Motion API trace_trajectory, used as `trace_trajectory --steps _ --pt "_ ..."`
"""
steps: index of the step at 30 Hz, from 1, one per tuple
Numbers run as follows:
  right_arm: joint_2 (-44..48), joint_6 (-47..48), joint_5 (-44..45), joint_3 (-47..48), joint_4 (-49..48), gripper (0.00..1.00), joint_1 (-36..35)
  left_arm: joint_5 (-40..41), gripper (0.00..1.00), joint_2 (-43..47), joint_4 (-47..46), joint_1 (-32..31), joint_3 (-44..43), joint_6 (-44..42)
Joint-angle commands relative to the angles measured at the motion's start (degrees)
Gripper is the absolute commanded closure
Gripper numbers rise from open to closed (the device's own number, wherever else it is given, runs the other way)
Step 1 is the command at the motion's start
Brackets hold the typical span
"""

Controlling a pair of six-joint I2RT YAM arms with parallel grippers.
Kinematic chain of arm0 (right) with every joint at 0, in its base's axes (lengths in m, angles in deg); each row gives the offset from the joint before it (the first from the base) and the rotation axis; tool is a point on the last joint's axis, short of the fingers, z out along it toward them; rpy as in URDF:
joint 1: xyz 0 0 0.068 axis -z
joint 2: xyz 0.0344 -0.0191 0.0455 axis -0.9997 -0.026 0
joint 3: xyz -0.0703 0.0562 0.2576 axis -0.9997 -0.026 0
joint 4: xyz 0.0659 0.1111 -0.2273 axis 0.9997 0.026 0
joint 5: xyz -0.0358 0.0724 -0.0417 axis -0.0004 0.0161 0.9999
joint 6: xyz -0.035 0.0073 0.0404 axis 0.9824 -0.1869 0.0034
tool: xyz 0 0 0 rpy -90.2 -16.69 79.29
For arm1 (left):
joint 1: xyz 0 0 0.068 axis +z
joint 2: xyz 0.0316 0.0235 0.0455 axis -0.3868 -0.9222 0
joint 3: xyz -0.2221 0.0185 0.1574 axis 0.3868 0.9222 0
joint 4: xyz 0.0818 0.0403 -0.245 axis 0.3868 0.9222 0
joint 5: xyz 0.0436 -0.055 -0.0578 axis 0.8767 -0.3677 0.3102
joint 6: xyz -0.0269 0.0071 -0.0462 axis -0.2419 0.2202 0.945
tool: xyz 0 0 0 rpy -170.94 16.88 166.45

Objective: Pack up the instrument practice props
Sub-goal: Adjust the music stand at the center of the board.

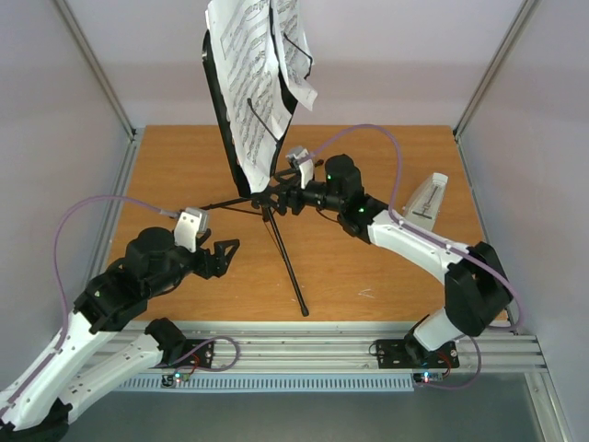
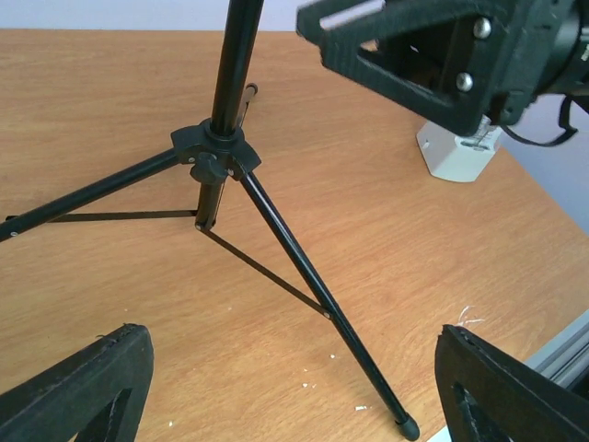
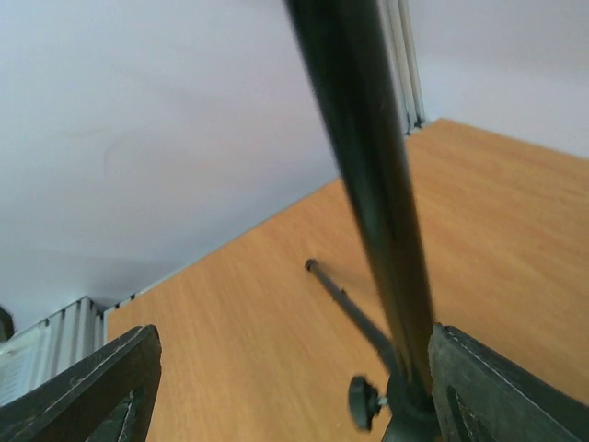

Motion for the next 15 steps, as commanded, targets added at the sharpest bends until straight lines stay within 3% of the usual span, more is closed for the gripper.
trace_trajectory --steps 1,15 --pt "-4.3 3.91 -3.08 5.35 -6.71 0.22 1.63 0.04 0.15 0.05 -6.39 -0.15 1.36 0.37" --pt "-16.35 7.71 -8.39 18.47 -1.75 0.43 2.22 -3.76 0.14 0.46 -7.18 -0.11 3.12 3.23"
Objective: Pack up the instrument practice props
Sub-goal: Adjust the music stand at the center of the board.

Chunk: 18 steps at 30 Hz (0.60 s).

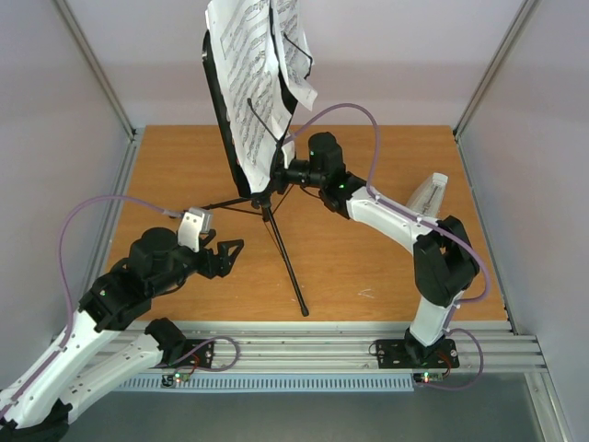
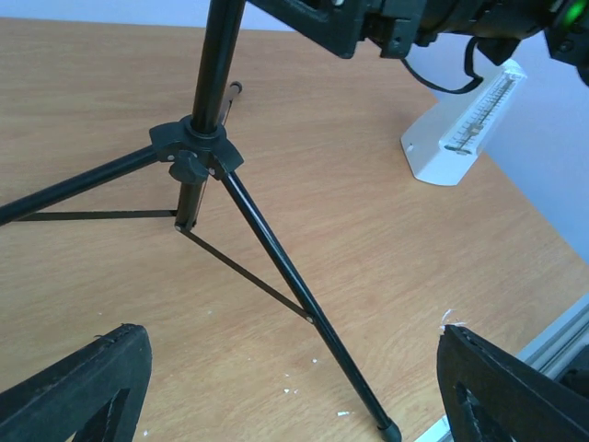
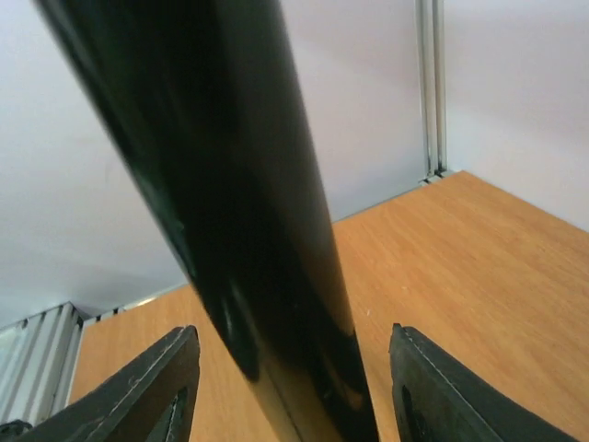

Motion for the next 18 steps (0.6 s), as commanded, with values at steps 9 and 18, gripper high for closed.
trace_trajectory --steps 9,18 --pt "-0.38 4.51 2.25 -0.07 -0.01 0.81 0.43 -1.81 0.14 1.85 -2.76 -0.12 1.34 3.06" --pt "3.01 7.8 18.89 -3.87 0.06 0.99 -0.68 -2.31 0.13 1.48 -3.59 -0.1 2.42 4.05"
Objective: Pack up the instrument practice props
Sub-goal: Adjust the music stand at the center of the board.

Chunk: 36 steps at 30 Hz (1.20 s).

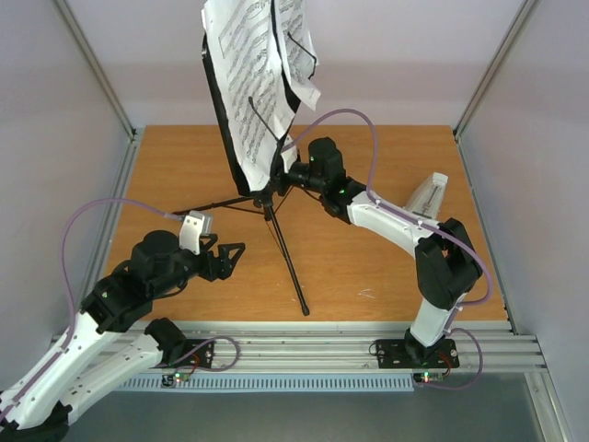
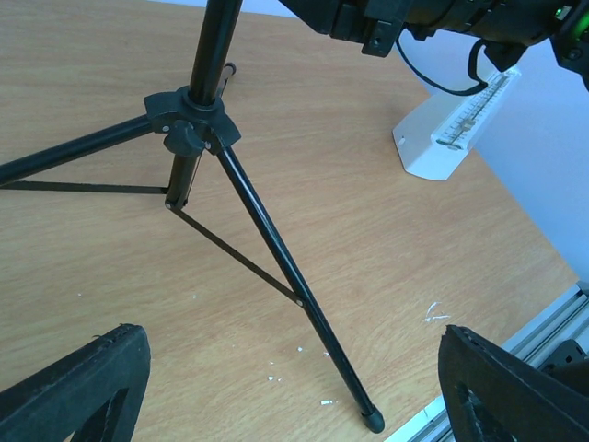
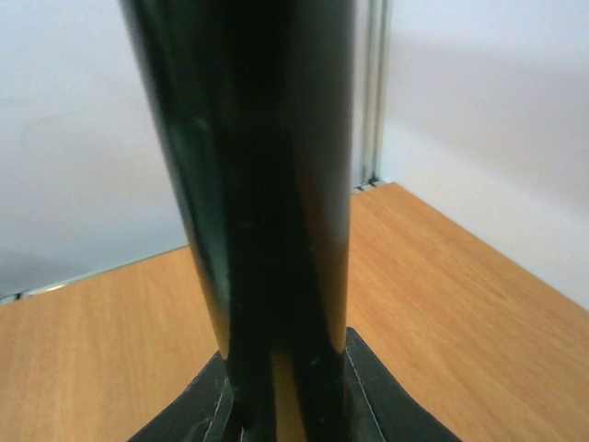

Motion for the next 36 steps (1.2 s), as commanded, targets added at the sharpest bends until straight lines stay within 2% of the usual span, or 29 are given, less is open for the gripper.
trace_trajectory --steps 1,10,21,29,36 --pt "3.36 -0.17 15.11 -2.61 1.02 0.99 -0.77 -0.48 0.13 0.33 -3.22 -0.14 0.39 0.69" --pt "3.95 -4.59 39.52 -1.54 4.23 0.99 -2.72 -0.49 0.13 0.41 -3.1 -0.18 0.26 0.2" --pt "1.15 -6.55 60.83 1.89 5.06 0.99 -6.19 0.22 0.13 2.57 -2.03 -0.12 0.5 0.14" --pt "-0.96 -9.3 71.71 3.94 5.63 0.99 -9.57 -0.05 0.13 2.14 -2.6 -0.14 0.49 -0.14" --pt "-3.22 -14.42 75.91 6.61 8.42 0.99 -12.05 -0.52 0.13 1.97 -2.96 -0.09 0.32 -0.17"
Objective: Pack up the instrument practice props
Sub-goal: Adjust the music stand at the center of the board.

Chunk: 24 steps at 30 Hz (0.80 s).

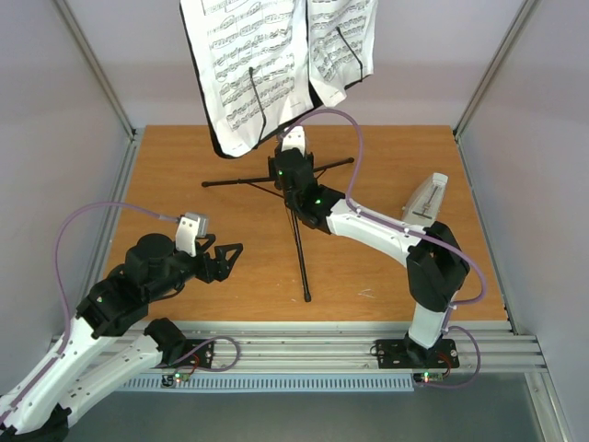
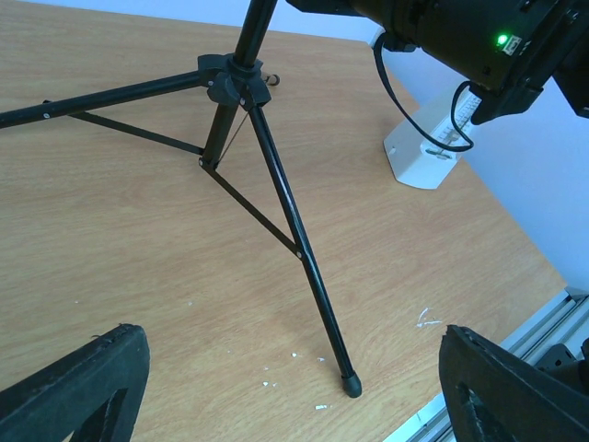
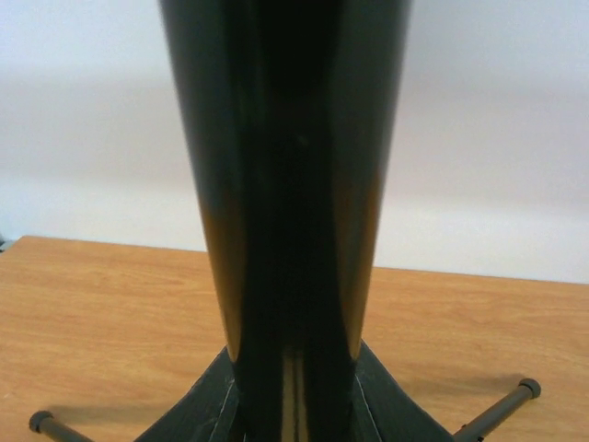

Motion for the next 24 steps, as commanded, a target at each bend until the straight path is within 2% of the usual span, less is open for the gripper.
trace_trajectory --steps 1,5,12,15,20,24 --pt "-2.14 -4.7 9.27 1.89 2.06 0.99 -1.95 -0.32 0.13 -0.02 -2.98 -0.09 0.04 -0.18" --pt "-2.38 -6.59 9.61 3.26 4.45 0.99 -2.58 -0.48 0.13 0.08 -2.77 -0.19 -0.22 -0.02" --pt "-0.76 -5.17 6.51 0.68 2.58 0.98 -2.5 -0.4 0.13 -0.22 -2.0 -0.11 -1.99 -0.19" --pt "0.94 -4.11 4.02 -1.89 1.07 0.77 -2.49 0.32 0.13 -0.3 -0.91 -0.12 -3.23 -0.53" --pt "4.05 -2.4 0.83 -6.91 -2.34 0.54 -2.5 1.04 0.12 -0.17 0.91 -0.08 -5.56 -0.85" --pt "6.35 -0.84 -0.8 -10.39 -4.32 0.5 -2.5 1.57 0.12 -0.38 2.3 -0.13 -7.38 -1.01"
